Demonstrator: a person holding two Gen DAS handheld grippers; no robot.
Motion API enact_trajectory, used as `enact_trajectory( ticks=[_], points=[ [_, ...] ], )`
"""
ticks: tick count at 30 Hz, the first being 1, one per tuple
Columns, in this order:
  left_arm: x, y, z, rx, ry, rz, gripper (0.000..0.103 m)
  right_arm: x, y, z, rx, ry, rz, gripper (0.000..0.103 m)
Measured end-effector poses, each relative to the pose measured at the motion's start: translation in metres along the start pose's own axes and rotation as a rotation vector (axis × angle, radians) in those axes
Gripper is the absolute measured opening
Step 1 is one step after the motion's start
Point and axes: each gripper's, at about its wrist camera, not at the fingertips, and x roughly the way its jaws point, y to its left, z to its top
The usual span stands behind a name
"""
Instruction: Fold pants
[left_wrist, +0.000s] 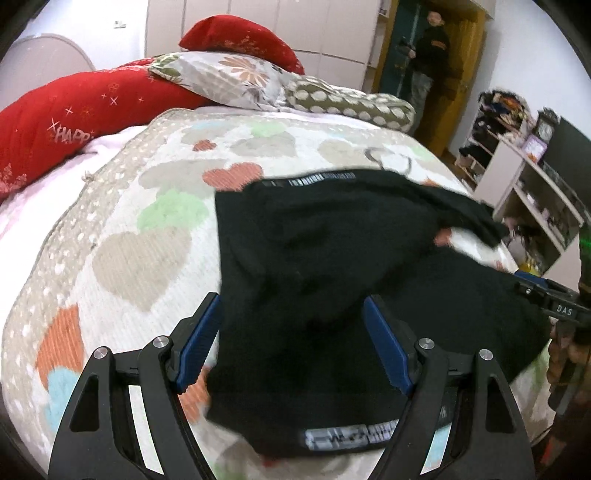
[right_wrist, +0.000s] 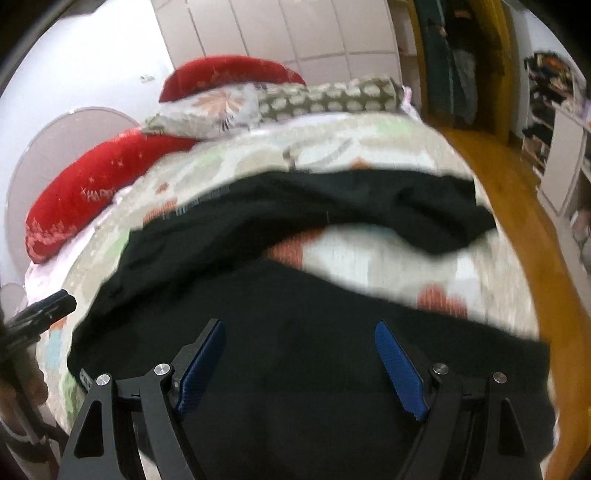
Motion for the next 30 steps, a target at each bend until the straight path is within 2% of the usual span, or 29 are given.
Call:
enact_trajectory(
  ticks=[2,6,12,18,20,23,24,25,26,27,29,30],
  points=[
    [0.009,0.011,0.016,-0.027,0.004,-0.016,0.079,0.006,-0.003,0.018,-0.010,-0.015,0.013,0.081],
    [0.045,0.038,0.050,-0.077,0.062,-0.052,0.079,0.031,-0.004,0.063,-0.084,-0.033,-0.028,0.081],
    [0.102,0.067,0.088,-0.026,0.147,-0.073,0.079,0.094,-0.004,0.122,-0.250,-0.012,-0.022,0.081],
    [0.151,0.079,0.097,-0.066,0.240,-0.151,0.079,0.151,-0.016,0.143,-0.318,0.078,-0.019,0.081],
    [0.166,0.073,0.097,-0.028,0.255,-0.131,0.079,0.168,-0.022,0.146,-0.319,0.117,-0.007,0.081],
    [0.174,0.065,0.102,0.031,0.232,-0.122,0.082,0.188,-0.027,0.146,-0.329,0.168,-0.004,0.081],
    [0.176,0.059,0.104,0.062,0.225,-0.116,0.082,0.192,-0.025,0.145,-0.341,0.168,-0.004,0.074],
    [0.178,0.056,0.105,0.086,0.217,-0.107,0.074,0.192,-0.024,0.145,-0.349,0.156,0.000,0.061],
    [0.180,0.051,0.106,0.122,0.204,-0.084,0.051,0.191,-0.021,0.146,-0.358,0.145,0.006,0.030],
    [0.182,0.047,0.107,0.148,0.199,-0.076,0.044,0.190,-0.018,0.147,-0.356,0.138,0.010,0.009],
    [0.181,0.045,0.113,0.146,0.199,-0.104,0.026,0.179,-0.009,0.148,-0.375,0.109,-0.014,0.005],
    [0.175,0.045,0.116,0.138,0.189,-0.109,0.024,0.170,-0.006,0.147,-0.383,0.090,-0.019,0.005]
  ],
)
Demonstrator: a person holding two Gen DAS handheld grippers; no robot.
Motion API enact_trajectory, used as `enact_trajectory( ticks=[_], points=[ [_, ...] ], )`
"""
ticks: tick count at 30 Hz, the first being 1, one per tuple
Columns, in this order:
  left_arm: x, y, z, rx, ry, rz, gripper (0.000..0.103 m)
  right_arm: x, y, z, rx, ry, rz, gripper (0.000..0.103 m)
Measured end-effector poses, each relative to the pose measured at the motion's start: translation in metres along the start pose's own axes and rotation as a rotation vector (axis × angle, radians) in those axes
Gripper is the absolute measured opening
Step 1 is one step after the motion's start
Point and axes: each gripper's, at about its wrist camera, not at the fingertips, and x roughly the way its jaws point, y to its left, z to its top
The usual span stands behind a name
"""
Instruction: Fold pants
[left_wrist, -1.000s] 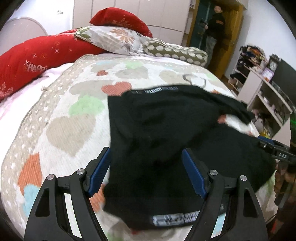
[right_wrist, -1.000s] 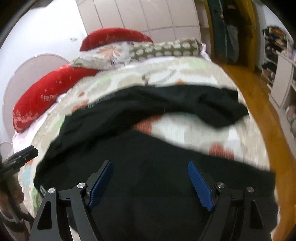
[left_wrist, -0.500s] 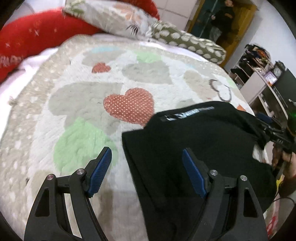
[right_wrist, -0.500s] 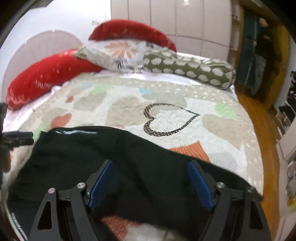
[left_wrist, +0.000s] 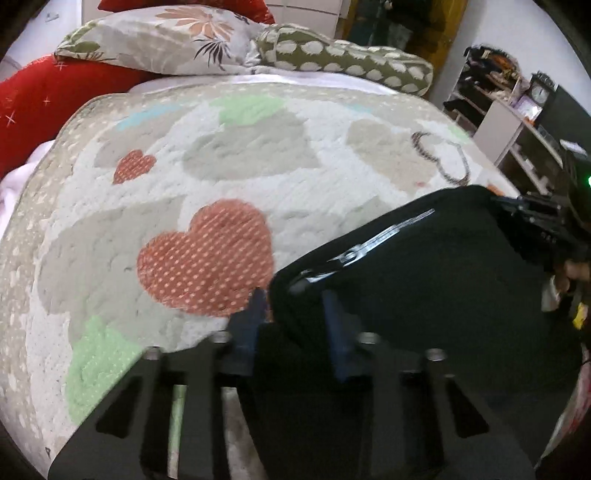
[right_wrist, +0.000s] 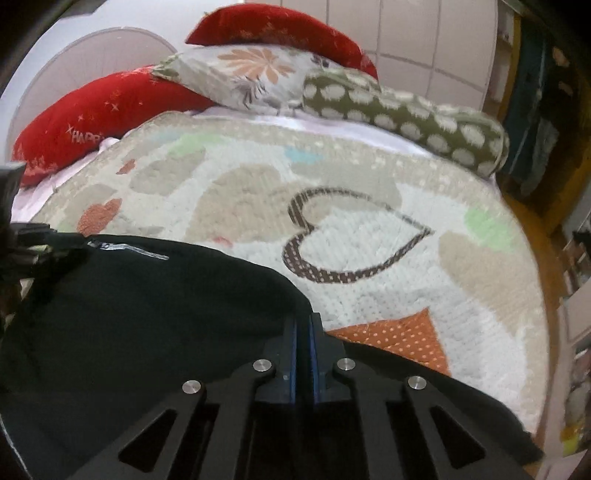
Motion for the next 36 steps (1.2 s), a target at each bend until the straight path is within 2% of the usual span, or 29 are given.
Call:
enact_trajectory(
  ticks=[1,2,3,6,9,12,15,16,17,18,19,20,23,25,27,28,29,31,32,33,35,36],
  points=[
    [-0.004,0.000,0.002,-0.003,-0.010,-0.005,0.018,-0.012,0.002,-0.001,0.004,-0.029,-0.003,0.005],
    [-0.016,0.000,0.003,-0.010,-0.039,-0.001,0.004,-0.022,0.003,0.000,0.008,-0.051,-0.004,0.004],
    [-0.031,0.001,0.004,-0.017,-0.076,0.020,0.004,-0.043,0.005,-0.002,0.009,-0.089,-0.015,0.004],
    [-0.066,0.007,0.000,-0.048,-0.135,-0.003,0.004,-0.094,0.012,-0.009,0.012,-0.179,-0.041,0.003],
    [-0.099,-0.002,-0.012,-0.015,-0.186,-0.021,0.004,-0.146,0.017,-0.023,0.014,-0.265,-0.024,0.002],
    [-0.117,-0.019,-0.026,0.029,-0.208,-0.027,0.004,-0.170,0.019,-0.035,0.019,-0.256,-0.031,0.002],
    [-0.127,-0.030,-0.033,0.034,-0.219,-0.053,0.004,-0.165,0.017,-0.037,0.052,-0.221,-0.019,0.005],
    [-0.129,-0.033,-0.035,0.036,-0.224,-0.047,0.004,-0.159,0.015,-0.036,0.061,-0.206,-0.018,0.010],
    [-0.130,-0.036,-0.037,0.040,-0.227,-0.046,0.004,-0.152,0.014,-0.034,0.068,-0.195,-0.031,0.043],
    [-0.131,-0.037,-0.038,0.040,-0.227,-0.049,0.004,-0.143,0.012,-0.032,0.080,-0.186,-0.032,0.082],
    [-0.130,-0.038,-0.039,0.040,-0.225,-0.048,0.004,-0.129,0.011,-0.028,0.100,-0.184,-0.004,0.090],
    [-0.129,-0.039,-0.040,0.040,-0.220,-0.045,0.004,-0.119,0.011,-0.025,0.103,-0.179,0.010,0.090],
    [-0.118,-0.031,-0.037,0.029,-0.204,-0.010,0.004,-0.076,0.017,-0.009,0.044,-0.104,-0.036,0.089],
    [-0.104,-0.014,-0.033,-0.031,-0.161,-0.037,0.004,-0.051,0.018,-0.001,0.019,-0.064,-0.049,0.089],
    [-0.088,0.005,-0.031,-0.105,-0.121,-0.027,0.014,-0.029,0.014,0.005,0.005,-0.029,-0.038,0.089],
    [-0.080,0.011,-0.032,-0.125,-0.111,-0.023,0.034,-0.017,0.012,0.009,-0.002,-0.014,-0.035,0.089],
    [-0.074,0.016,-0.032,-0.143,-0.104,-0.030,0.062,-0.009,0.010,0.011,-0.008,-0.003,-0.027,0.089],
    [-0.060,0.025,-0.034,-0.182,-0.112,-0.082,0.080,0.006,0.007,0.012,-0.015,0.022,-0.008,0.088],
    [-0.055,0.025,-0.034,-0.185,-0.113,-0.102,0.080,0.012,0.005,0.012,-0.019,0.034,0.000,0.083],
    [-0.048,0.024,-0.033,-0.179,-0.100,-0.112,0.082,0.016,0.005,0.010,-0.021,0.042,0.007,0.063],
    [-0.022,0.019,-0.028,-0.147,-0.013,-0.079,0.086,0.025,0.003,0.006,-0.018,0.065,0.034,0.034],
    [-0.006,0.018,-0.026,-0.145,0.034,-0.036,0.086,0.025,0.004,0.005,-0.018,0.050,0.035,0.026]
  ],
)
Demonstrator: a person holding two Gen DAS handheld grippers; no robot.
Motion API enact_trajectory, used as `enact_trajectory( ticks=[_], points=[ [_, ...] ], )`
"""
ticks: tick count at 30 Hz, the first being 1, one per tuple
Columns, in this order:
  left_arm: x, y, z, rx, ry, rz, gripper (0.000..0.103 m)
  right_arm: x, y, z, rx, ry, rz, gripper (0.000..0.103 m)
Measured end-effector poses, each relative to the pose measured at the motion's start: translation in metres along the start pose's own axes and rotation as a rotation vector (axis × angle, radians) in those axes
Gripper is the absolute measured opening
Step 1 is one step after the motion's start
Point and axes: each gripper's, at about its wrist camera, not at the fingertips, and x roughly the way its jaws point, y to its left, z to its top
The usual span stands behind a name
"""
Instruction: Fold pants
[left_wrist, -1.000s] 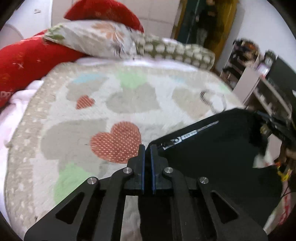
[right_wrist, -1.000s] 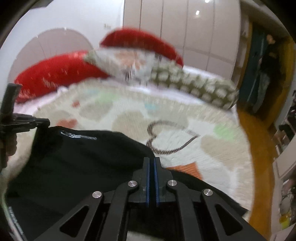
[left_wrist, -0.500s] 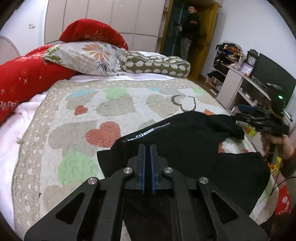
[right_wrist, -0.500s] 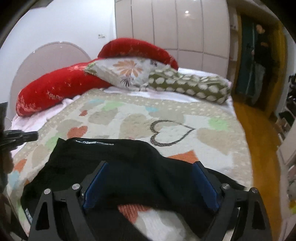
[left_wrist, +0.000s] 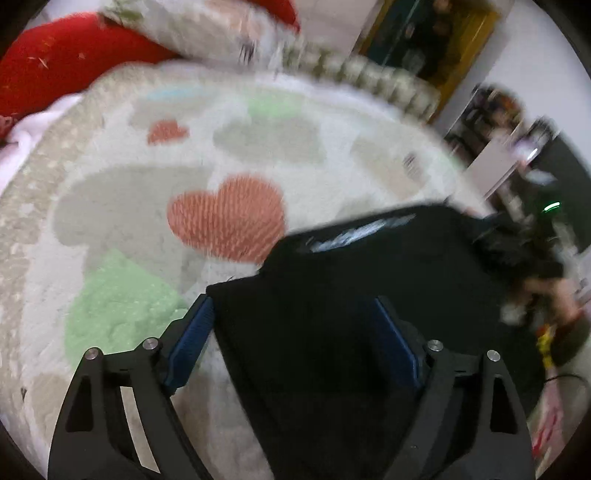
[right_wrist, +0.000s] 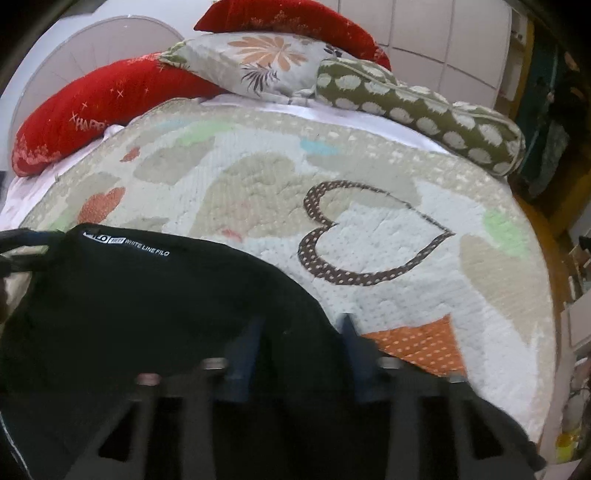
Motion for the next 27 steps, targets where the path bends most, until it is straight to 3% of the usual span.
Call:
enact_trajectory(
  ticks=[2,3,4,7,12,15,17,20,23,25,27],
  points=[
    [0.010,-0.006,0.003,0.019,-0.026,0.044,0.084,-0.005,0.005,-0.003,-0.012,-0.028,-0.010,0.010],
    [0.010,-0.009,0.004,0.035,-0.041,0.060,0.077,-0.012,0.007,-0.004,-0.011,-0.047,-0.020,0.008],
    [0.008,-0.015,0.009,0.061,-0.039,0.073,0.047,-0.017,0.008,-0.004,-0.008,-0.060,-0.021,0.005],
    [-0.013,-0.024,0.016,0.081,-0.062,0.003,0.023,-0.060,0.015,-0.006,-0.011,-0.140,-0.028,0.005],
    [-0.112,-0.057,-0.005,0.227,-0.297,0.013,0.021,-0.169,0.039,-0.030,-0.045,-0.313,-0.034,0.005],
    [-0.170,-0.071,-0.055,0.336,-0.457,0.048,0.021,-0.234,0.074,-0.082,-0.079,-0.376,-0.003,0.004],
    [-0.185,-0.074,-0.081,0.356,-0.487,0.094,0.021,-0.255,0.101,-0.122,-0.106,-0.371,0.019,0.003],
    [-0.187,-0.061,-0.131,0.299,-0.469,0.107,0.021,-0.251,0.131,-0.178,-0.061,-0.295,0.117,0.003],
    [-0.168,-0.030,-0.155,0.144,-0.371,0.023,0.021,-0.213,0.154,-0.218,-0.046,-0.173,0.135,0.003],
    [-0.163,-0.017,-0.165,0.083,-0.303,0.013,0.021,-0.201,0.159,-0.229,-0.032,-0.131,0.121,0.003],
    [-0.171,-0.007,-0.177,0.036,-0.275,0.024,0.021,-0.210,0.145,-0.229,0.021,-0.171,0.093,0.004]
  ],
)
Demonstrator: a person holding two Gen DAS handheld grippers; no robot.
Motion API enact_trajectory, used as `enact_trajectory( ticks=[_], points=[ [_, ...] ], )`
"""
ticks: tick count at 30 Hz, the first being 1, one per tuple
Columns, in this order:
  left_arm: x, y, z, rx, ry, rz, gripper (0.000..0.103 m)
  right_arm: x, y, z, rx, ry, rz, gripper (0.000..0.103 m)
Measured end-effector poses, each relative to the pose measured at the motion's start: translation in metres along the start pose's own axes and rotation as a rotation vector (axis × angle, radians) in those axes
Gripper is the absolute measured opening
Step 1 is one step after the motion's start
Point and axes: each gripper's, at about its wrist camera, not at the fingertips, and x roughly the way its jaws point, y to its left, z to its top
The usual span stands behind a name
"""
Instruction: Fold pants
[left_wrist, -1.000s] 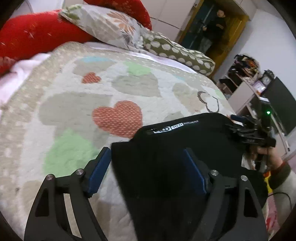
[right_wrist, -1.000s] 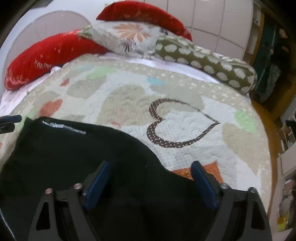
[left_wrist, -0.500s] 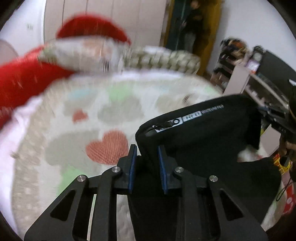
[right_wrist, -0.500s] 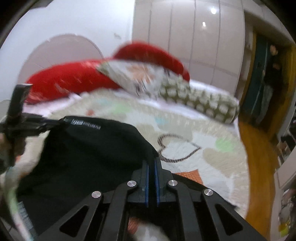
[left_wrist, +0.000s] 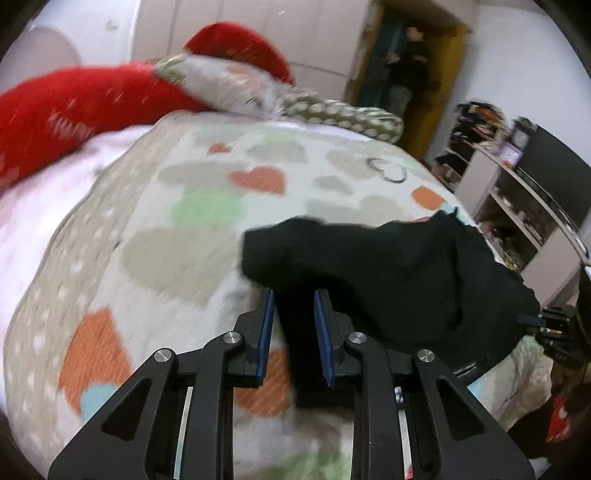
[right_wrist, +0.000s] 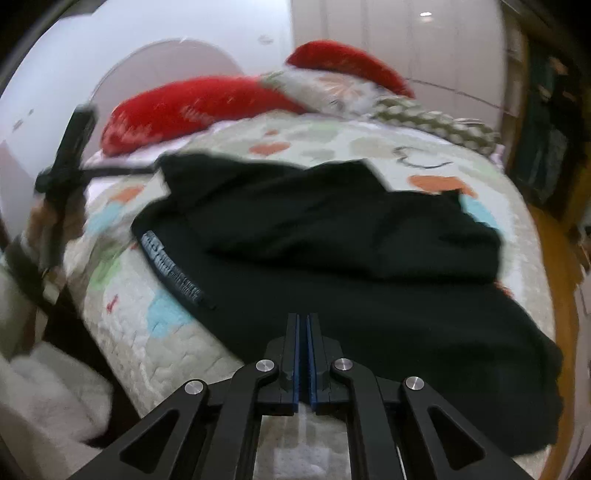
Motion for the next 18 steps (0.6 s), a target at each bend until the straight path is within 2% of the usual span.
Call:
enact_trajectory(
  ticks=[1,2,3,4,5,6,7,8,9,10,12,16,18],
  points=[
    [-0.008,0.003,0.000,-0.023,-0.001,-0.001,0.021,-0.007,-0.013,0.004,0.040,-0.032,-0.016,0.005],
    [-0.015,0.005,0.000,-0.035,-0.008,0.005,0.021,-0.013,-0.028,0.009,0.098,-0.057,-0.031,0.011],
    [-0.024,0.006,0.003,-0.050,-0.032,0.018,0.021,-0.016,-0.054,0.016,0.200,-0.085,-0.053,0.027],
    [-0.028,0.006,0.008,-0.064,-0.054,0.021,0.021,-0.018,-0.071,0.021,0.266,-0.104,-0.068,0.037],
    [-0.032,0.006,0.011,-0.076,-0.069,0.014,0.022,-0.016,-0.092,0.027,0.339,-0.125,-0.098,0.053],
    [-0.038,0.004,0.014,-0.086,-0.085,0.000,0.025,-0.011,-0.107,0.035,0.379,-0.125,-0.123,0.055],
    [-0.038,0.003,0.018,-0.088,-0.096,-0.009,0.036,-0.005,-0.119,0.044,0.401,-0.118,-0.140,0.055],
    [-0.039,-0.001,0.020,-0.086,-0.104,-0.007,0.056,0.001,-0.126,0.052,0.406,-0.117,-0.147,0.055],
    [-0.037,-0.007,0.022,-0.073,-0.106,0.001,0.064,0.012,-0.134,0.065,0.400,-0.109,-0.166,0.055],
    [-0.035,-0.009,0.025,-0.061,-0.106,0.003,0.067,0.022,-0.141,0.075,0.401,-0.089,-0.193,0.055],
    [-0.027,-0.016,0.030,-0.034,-0.104,0.010,0.067,0.046,-0.150,0.092,0.428,-0.042,-0.215,0.055],
    [-0.004,-0.027,0.039,-0.033,-0.086,0.007,0.067,0.094,-0.164,0.114,0.533,0.023,-0.178,0.055],
    [0.008,-0.033,0.039,-0.032,-0.062,0.006,0.067,0.120,-0.169,0.123,0.553,0.064,-0.230,0.055]
  ],
)
